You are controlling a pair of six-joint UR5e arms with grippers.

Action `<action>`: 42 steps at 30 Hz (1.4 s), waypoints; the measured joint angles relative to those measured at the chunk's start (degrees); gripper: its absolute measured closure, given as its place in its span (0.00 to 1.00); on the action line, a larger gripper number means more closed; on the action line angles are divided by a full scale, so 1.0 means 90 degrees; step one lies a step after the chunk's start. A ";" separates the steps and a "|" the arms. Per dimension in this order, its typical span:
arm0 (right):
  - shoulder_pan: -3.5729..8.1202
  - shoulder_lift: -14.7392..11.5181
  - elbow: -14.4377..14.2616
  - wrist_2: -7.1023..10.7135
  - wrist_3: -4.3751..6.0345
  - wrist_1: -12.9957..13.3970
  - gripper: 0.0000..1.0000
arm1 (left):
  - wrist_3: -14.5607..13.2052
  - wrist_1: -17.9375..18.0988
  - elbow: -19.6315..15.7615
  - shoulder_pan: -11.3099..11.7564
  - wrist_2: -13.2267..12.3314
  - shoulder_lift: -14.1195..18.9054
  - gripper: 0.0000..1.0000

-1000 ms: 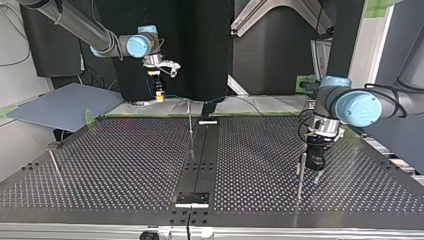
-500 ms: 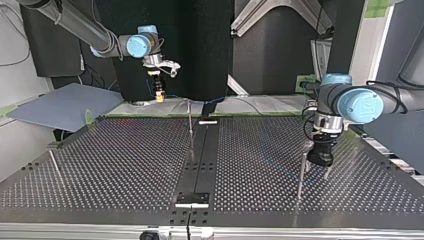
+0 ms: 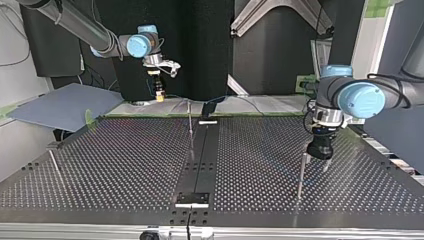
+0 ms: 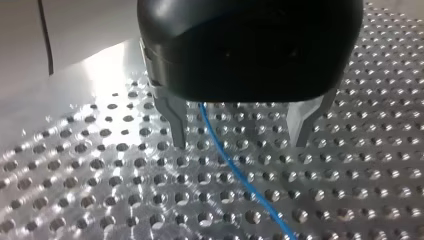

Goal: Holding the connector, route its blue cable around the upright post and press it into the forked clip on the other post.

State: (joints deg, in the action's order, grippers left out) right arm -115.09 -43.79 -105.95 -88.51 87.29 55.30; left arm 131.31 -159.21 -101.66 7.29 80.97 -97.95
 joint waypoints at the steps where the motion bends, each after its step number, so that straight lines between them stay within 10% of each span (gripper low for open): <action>1: 0.0000 0.0000 0.0000 0.0000 0.0000 0.0000 0.99 | -0.0037 -0.0023 -0.0043 -0.0001 -0.0005 0.0045 0.00; 16: 0.0000 0.0003 0.0002 0.0005 0.0000 0.0000 0.99 | -0.0808 -0.0645 -0.0696 0.0096 -0.0147 0.0861 0.00; 34: -0.0004 0.0002 0.0002 0.0000 0.0013 0.0010 0.99 | -0.1738 -0.1574 0.0155 0.0031 0.0419 0.1791 0.00; 42: -0.0008 0.0004 0.0000 0.0004 0.0019 0.0018 0.99 | -0.2185 -0.2020 0.0601 -0.0169 0.0214 0.2237 0.00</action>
State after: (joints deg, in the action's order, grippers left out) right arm -115.16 -43.76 -105.94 -88.48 87.46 55.45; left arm 111.65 -177.39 -96.25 5.76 82.90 -77.82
